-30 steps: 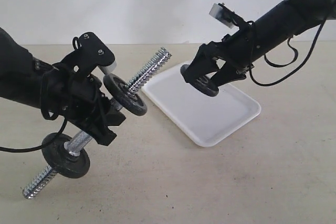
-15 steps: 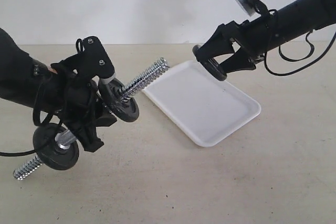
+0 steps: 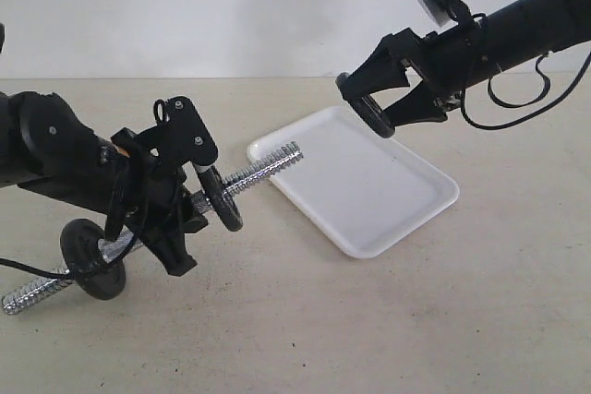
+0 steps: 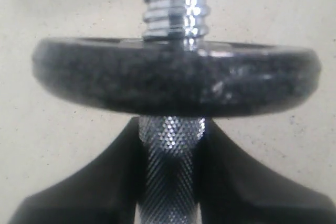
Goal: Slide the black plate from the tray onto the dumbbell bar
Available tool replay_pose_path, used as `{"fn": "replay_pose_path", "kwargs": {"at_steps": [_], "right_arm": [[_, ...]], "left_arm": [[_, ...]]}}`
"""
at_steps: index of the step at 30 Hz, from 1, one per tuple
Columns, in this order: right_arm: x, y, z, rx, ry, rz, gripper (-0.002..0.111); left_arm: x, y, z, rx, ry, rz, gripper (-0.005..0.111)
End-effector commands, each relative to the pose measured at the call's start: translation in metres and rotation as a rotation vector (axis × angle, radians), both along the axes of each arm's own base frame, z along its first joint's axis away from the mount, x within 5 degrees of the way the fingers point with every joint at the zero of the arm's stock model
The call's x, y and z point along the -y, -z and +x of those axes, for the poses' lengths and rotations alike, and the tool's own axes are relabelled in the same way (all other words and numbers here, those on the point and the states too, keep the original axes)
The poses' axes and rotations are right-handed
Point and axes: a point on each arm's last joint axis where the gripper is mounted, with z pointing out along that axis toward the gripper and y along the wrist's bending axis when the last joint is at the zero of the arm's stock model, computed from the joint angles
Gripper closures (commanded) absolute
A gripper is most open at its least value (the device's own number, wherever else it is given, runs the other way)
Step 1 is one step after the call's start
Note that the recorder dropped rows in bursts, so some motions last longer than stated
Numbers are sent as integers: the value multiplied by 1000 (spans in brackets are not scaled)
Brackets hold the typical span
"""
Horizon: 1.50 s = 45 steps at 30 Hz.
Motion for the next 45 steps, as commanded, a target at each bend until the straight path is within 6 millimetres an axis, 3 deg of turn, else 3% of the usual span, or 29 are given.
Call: {"fn": "replay_pose_path", "kwargs": {"at_steps": [1,9,20,34,45], "right_arm": [[-4,-19,-1,2,16,75,108],[-26,-19,-7,-11,-32,76,108],[-43,-22,-10,-33,-41,119,108],[-54,-22,-14,-43,-59,124,108],[-54,-22,-14,-49,-56,124,108]], "left_arm": [[0,-26,17,188,-94,-66,102],[0,-26,18,190,-96,-67,102],[1,-26,16,166,-112,-84,102],[3,-30,19,166,-124,-103,102],[20,-40,19,200,-81,-126,102]]}}
